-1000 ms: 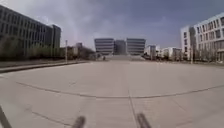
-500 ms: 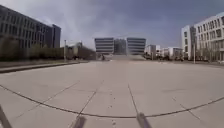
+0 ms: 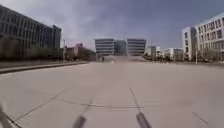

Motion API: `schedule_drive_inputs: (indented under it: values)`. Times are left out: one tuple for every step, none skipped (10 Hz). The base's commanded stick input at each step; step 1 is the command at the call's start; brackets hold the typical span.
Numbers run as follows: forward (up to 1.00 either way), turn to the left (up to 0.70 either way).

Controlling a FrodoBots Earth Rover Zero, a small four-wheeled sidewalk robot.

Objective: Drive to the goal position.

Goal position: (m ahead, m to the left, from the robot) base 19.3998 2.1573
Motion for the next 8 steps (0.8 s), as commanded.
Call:
schedule_drive_inputs:
  values:
    - [1.00, 0.00]
    - [1.00, 0.00]
    - [1.00, 0.00]
    - [1.00, 0.00]
    - [1.00, 0.00]
    - [1.00, 0.00]
    - [1.00, 0.00]
    - [1.00, 0.00]
